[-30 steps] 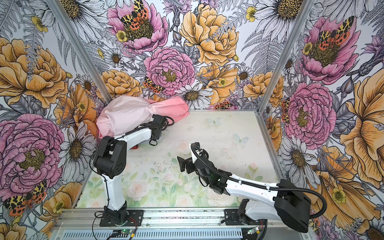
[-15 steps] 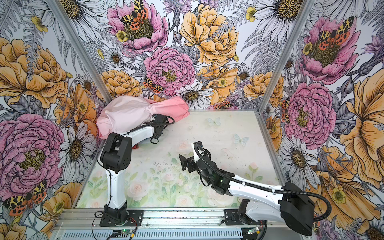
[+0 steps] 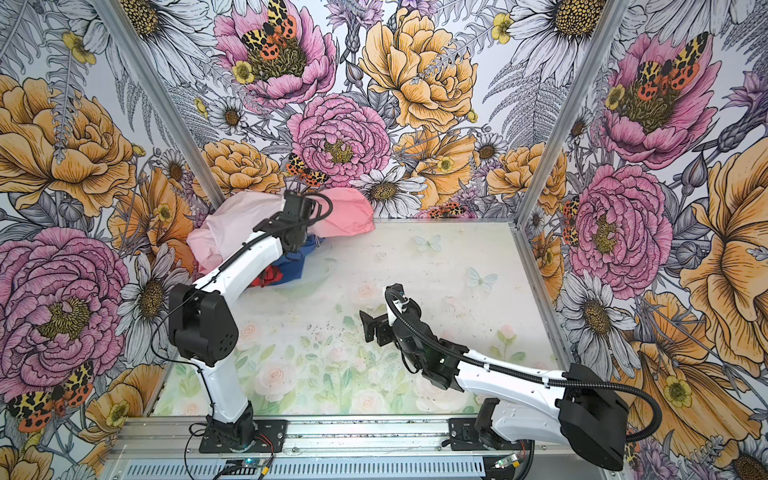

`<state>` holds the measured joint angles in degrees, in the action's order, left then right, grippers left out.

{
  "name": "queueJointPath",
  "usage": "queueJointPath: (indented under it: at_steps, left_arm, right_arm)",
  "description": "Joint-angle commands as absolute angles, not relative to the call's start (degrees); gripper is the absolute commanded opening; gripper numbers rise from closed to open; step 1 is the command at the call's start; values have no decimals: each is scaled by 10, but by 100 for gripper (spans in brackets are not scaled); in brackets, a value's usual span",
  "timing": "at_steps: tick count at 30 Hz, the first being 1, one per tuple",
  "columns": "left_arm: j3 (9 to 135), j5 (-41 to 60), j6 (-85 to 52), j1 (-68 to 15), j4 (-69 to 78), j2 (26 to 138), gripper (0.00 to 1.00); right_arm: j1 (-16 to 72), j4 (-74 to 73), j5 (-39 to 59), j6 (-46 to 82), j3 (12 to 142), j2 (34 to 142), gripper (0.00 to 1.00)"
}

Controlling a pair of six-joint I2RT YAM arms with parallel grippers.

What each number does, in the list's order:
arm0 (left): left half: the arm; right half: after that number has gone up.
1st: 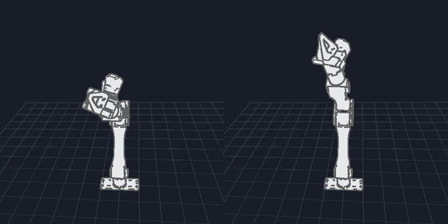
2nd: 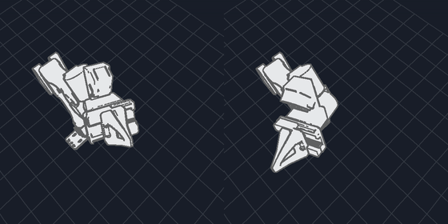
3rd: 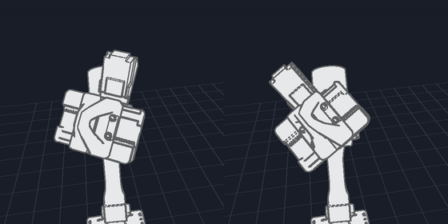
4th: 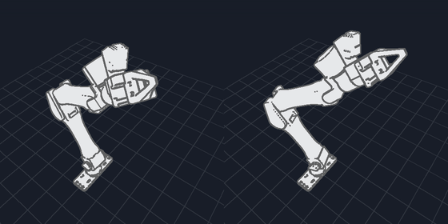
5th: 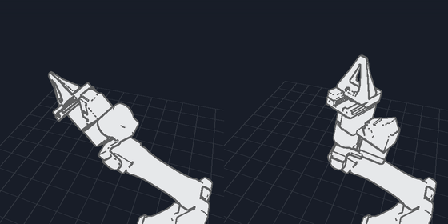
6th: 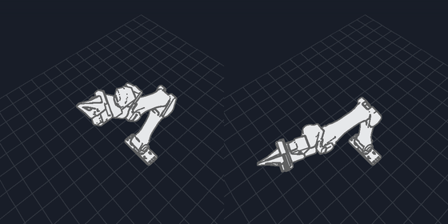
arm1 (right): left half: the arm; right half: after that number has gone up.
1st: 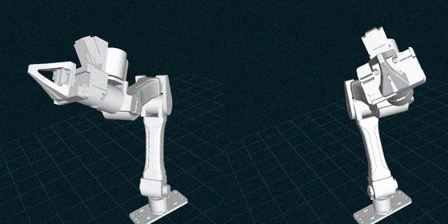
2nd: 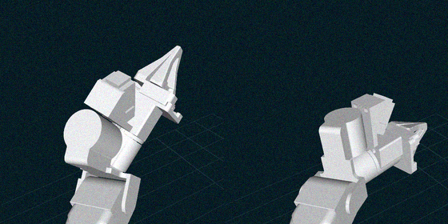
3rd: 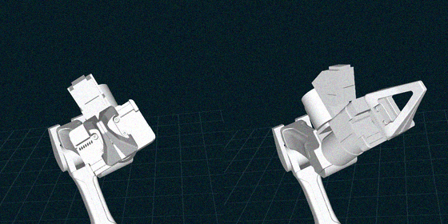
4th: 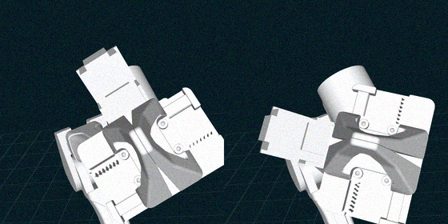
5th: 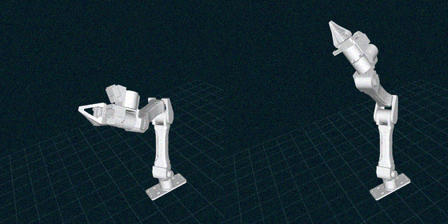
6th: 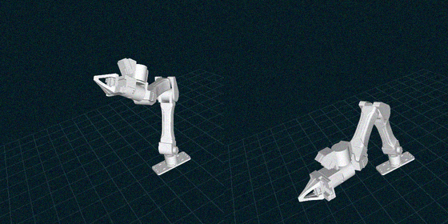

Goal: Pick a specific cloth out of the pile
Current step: 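Grasp the blue cloth with the left gripper and lift it from the pile, then lower the blue cloth onto the open table and release it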

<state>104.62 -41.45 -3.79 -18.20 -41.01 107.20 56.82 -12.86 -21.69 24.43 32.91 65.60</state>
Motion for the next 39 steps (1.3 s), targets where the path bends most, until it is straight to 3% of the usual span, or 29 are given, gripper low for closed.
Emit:
queueJointPath:
  at_steps: [1,4,6,7,9,10,12,17,19,24,27,29,30,32,37,39]
  left_arm:
    - [1257,-399,28,-193,-338,1003,0]
    - [1519,-297,71,-219,-335,1072,0]
    - [1678,-163,83,-261,-307,1114,0]
    - [1675,-89,76,-282,-265,1099,0]
    - [1546,68,43,-340,-114,1019,0]
    - [1494,75,47,-376,-68,994,0]
    - [1505,95,52,-420,-75,1008,0]
    - [1551,143,-48,-412,-193,1111,0]
    - [1505,192,-72,-417,-225,1126,0]
    - [1312,204,-67,-450,-267,1131,0]
    - [1201,165,-72,-457,-273,1128,0]
    - [1151,121,-57,-459,-273,1131,10]
    - [1132,95,-48,-459,-272,1131,21]
    - [1101,47,-37,-457,-271,1123,51]
    - [988,-42,-28,-452,-237,997,79]
    - [931,-68,-46,-452,-257,919,98]
  right_arm:
    - [569,-120,-237,234,343,635,99]
    - [569,-115,-235,245,330,609,99]
    - [569,-109,-240,257,313,585,100]
    - [570,-108,-244,263,304,574,100]
    - [570,-105,-260,278,282,545,99]
    - [570,-99,-270,284,274,530,100]
    - [571,-68,-300,304,258,488,99]
    - [571,52,-347,337,224,343,100]
    - [572,99,-349,344,214,278,99]
    - [572,200,-353,372,190,125,99]
    - [572,230,-356,376,184,84,99]
    - [571,232,-363,375,182,86,99]
    - [572,232,-370,375,185,96,99]
    - [571,232,-381,368,197,125,98]
    - [567,235,-395,365,258,266,99]
    - [562,242,-393,375,294,362,99]
